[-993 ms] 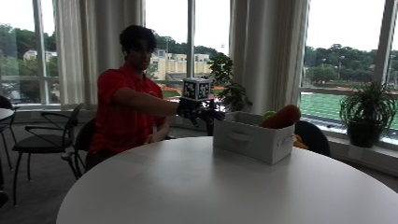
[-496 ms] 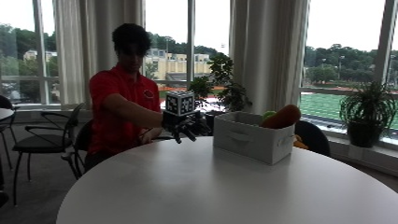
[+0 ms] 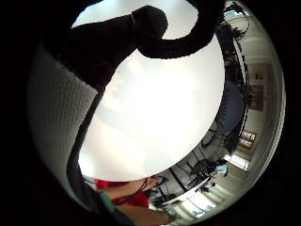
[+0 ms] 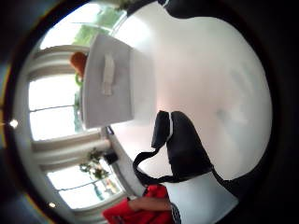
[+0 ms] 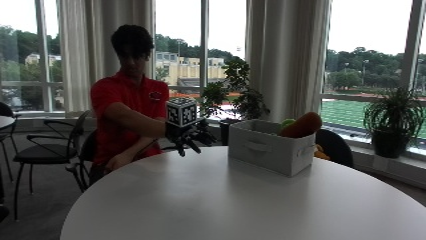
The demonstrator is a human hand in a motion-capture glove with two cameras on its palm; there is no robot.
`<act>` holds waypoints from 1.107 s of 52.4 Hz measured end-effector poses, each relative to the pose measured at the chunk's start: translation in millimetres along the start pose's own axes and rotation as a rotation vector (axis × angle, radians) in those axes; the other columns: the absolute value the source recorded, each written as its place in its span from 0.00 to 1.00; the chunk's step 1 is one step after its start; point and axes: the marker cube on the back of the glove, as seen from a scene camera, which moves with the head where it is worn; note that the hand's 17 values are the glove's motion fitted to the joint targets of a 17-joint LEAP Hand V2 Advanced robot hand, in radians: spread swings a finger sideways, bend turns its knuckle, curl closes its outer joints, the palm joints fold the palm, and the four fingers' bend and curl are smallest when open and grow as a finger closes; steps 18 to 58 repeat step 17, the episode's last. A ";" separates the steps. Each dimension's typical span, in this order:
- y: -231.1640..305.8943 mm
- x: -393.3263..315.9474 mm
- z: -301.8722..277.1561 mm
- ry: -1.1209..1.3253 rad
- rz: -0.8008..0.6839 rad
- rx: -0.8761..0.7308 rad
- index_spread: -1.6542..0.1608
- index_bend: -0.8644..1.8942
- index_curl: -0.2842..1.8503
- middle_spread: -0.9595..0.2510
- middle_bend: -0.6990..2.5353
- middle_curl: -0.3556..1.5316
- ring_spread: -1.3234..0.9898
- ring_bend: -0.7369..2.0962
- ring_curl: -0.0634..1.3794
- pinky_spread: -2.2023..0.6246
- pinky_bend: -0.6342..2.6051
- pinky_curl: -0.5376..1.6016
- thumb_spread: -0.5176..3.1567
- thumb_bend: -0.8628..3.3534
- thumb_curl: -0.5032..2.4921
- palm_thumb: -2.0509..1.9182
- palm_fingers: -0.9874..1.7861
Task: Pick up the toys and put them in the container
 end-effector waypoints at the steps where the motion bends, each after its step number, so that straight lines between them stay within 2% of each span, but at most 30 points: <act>1: 1.9 -0.6 0.3 -0.001 -0.001 0.003 0.69 0.38 0.28 0.72 0.26 0.32 0.58 0.36 0.26 0.82 0.51 0.39 0.51 0.20 0.29 0.55 0.33; 16: 18.0 4.6 -2.3 -0.021 -0.006 0.017 0.68 0.38 0.28 0.72 0.26 0.32 0.58 0.36 0.26 0.82 0.51 0.40 0.51 0.20 0.29 0.55 0.33; 58: 18.2 5.1 -2.7 -0.022 -0.007 0.017 0.68 0.38 0.28 0.72 0.26 0.32 0.57 0.36 0.26 0.82 0.51 0.40 0.51 0.20 0.29 0.55 0.33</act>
